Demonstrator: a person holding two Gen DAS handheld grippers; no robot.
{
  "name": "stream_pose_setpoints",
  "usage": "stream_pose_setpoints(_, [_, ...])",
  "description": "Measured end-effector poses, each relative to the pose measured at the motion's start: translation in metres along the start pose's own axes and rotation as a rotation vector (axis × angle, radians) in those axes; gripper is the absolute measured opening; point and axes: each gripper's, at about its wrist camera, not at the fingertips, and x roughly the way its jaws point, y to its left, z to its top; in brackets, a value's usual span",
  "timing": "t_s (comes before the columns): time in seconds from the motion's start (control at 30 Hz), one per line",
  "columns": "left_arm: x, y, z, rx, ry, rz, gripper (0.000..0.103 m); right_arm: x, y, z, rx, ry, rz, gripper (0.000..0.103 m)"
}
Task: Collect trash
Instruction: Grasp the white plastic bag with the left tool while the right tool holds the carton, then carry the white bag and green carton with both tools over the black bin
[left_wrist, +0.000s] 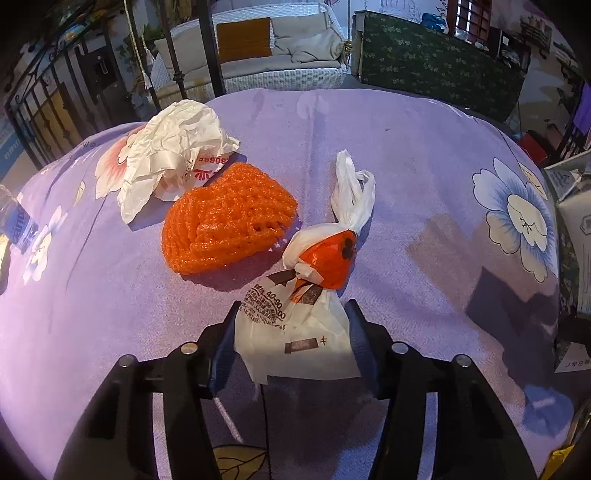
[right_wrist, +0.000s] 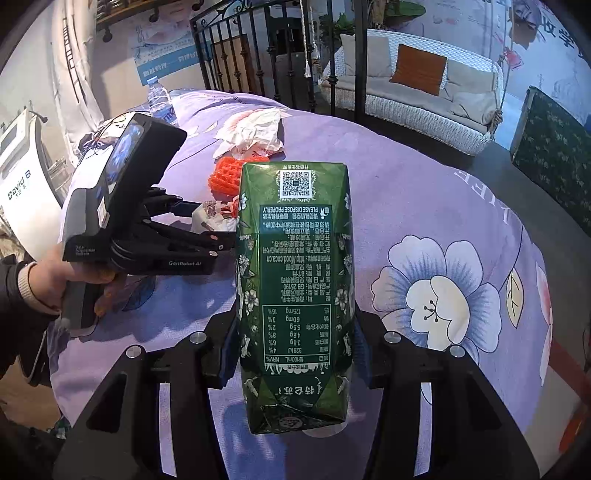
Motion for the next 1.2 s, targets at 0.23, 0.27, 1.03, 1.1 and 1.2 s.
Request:
stream_pose_setpoints(0.23, [-0.006, -0.016, -0.006, 0.063, -0.022, 0.038, 0.022, 0.004, -0.004, -0.003, 0.031, -0.002, 0.004, 0.05])
stream_pose_setpoints(0.27, [-0.008, -0.016, -0.007, 0.057, -0.025, 0.033, 0.019, 0.003, -0.004, -0.003, 0.035, -0.004, 0.003, 0.05])
stream_pose_setpoints(1.03, [-0.158, 0.024, -0.114, -0.102, -0.244, 0.033, 0.013, -0.035, 0.066, -0.022, -0.005, -0.029, 0.026, 0.05])
stream_pose_setpoints(1.1, [-0.171, 0.029, -0.128, -0.123, -0.259, 0.033, 0.013, -0.042, 0.078, -0.025, -0.023, -0.031, 0.033, 0.05])
stream_pose_setpoints(1.2, [-0.188, 0.037, -0.148, -0.162, -0.272, 0.027, 0.013, -0.053, 0.095, -0.03, -0.044, -0.036, 0.043, 0.05])
